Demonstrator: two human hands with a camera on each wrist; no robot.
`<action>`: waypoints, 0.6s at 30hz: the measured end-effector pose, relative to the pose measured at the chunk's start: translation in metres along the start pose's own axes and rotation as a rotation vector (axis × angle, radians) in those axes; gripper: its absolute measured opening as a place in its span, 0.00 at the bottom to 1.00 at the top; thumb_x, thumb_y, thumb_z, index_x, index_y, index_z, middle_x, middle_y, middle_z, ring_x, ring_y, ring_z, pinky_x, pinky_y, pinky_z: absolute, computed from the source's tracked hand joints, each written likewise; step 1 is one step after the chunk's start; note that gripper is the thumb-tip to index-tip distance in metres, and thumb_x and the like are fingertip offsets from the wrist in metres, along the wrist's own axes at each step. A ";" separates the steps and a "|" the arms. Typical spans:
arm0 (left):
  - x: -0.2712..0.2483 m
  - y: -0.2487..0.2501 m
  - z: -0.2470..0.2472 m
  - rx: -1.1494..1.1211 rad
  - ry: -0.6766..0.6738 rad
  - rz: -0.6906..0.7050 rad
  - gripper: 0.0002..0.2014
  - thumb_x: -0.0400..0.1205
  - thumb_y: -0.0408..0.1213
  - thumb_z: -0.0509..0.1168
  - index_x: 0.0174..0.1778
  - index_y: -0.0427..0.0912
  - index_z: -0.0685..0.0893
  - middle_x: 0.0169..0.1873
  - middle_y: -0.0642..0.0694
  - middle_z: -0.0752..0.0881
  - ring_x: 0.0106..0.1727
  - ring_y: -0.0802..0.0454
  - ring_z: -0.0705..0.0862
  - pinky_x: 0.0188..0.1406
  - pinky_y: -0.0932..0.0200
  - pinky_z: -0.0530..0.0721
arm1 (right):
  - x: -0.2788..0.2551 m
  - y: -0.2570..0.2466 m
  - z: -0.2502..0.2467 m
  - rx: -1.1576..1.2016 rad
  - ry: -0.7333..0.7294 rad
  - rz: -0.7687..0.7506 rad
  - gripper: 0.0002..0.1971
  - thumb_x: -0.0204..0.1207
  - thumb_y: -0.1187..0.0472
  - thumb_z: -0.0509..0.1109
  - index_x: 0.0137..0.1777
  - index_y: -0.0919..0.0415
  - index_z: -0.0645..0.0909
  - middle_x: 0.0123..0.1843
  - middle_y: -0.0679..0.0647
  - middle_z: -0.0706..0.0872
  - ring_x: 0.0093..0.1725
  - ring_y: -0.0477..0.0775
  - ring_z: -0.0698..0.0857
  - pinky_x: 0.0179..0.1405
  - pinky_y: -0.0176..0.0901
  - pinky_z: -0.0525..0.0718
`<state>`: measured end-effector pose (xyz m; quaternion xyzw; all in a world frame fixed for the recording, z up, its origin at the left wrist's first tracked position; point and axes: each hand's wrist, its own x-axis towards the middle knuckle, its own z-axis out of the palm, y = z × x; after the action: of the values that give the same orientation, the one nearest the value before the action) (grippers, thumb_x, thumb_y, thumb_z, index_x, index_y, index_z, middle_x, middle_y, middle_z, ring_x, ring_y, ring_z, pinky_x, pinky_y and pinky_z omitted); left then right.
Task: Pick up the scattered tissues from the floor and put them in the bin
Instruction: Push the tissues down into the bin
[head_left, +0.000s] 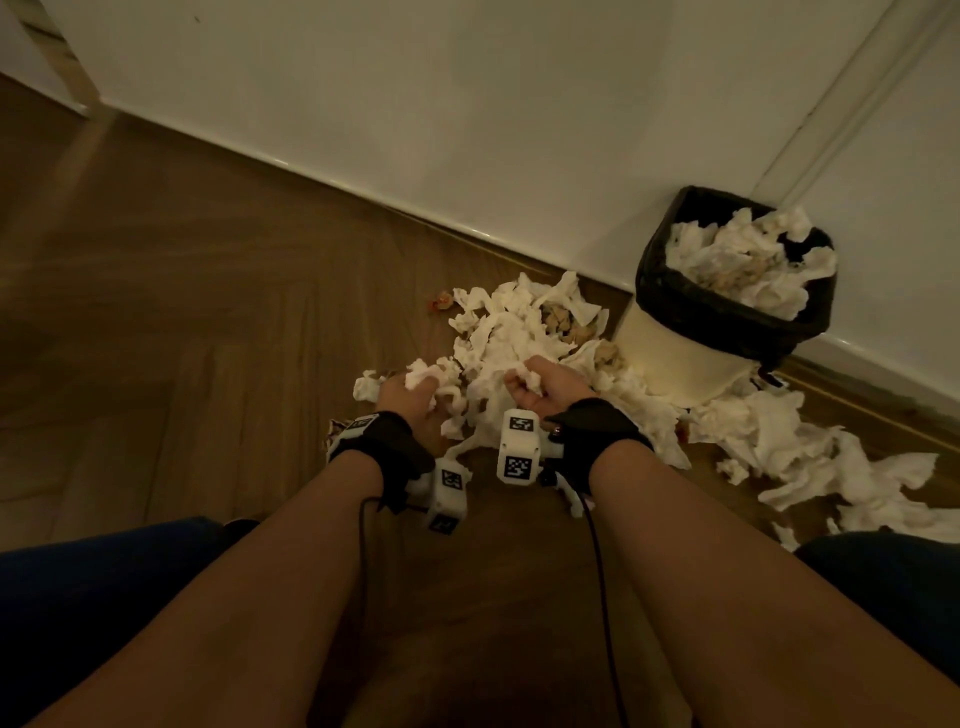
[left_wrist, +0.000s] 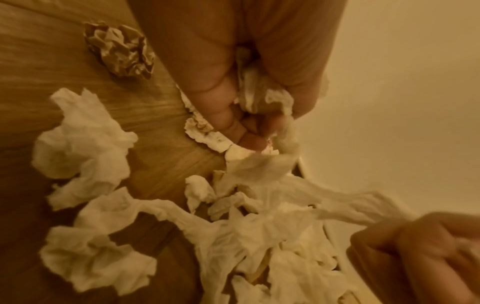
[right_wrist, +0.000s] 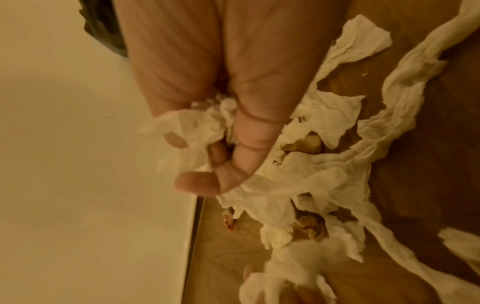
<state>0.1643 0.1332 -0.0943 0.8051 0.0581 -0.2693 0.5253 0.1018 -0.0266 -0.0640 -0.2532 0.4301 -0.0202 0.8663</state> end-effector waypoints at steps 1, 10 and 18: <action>-0.004 0.004 0.000 -0.037 -0.005 -0.026 0.17 0.83 0.35 0.61 0.66 0.31 0.78 0.64 0.35 0.81 0.66 0.36 0.78 0.58 0.56 0.77 | -0.005 -0.003 0.000 0.027 -0.027 0.002 0.08 0.83 0.72 0.54 0.54 0.72 0.74 0.48 0.66 0.76 0.36 0.55 0.75 0.19 0.37 0.83; -0.045 0.065 0.019 -0.738 -0.162 -0.034 0.09 0.86 0.32 0.54 0.55 0.43 0.80 0.47 0.42 0.84 0.33 0.48 0.88 0.27 0.59 0.85 | -0.083 -0.057 0.015 0.179 -0.230 -0.162 0.21 0.82 0.77 0.52 0.75 0.71 0.66 0.70 0.71 0.75 0.49 0.65 0.84 0.29 0.47 0.89; -0.100 0.163 0.044 -0.665 -0.237 0.246 0.12 0.87 0.32 0.49 0.48 0.46 0.78 0.33 0.46 0.68 0.19 0.56 0.67 0.15 0.69 0.64 | -0.186 -0.117 0.026 0.144 -0.241 -0.464 0.12 0.86 0.66 0.52 0.56 0.63 0.77 0.42 0.60 0.79 0.37 0.52 0.76 0.30 0.35 0.80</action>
<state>0.1240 0.0414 0.0749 0.5546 -0.0161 -0.2620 0.7897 0.0254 -0.0707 0.1392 -0.2835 0.2516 -0.2183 0.8992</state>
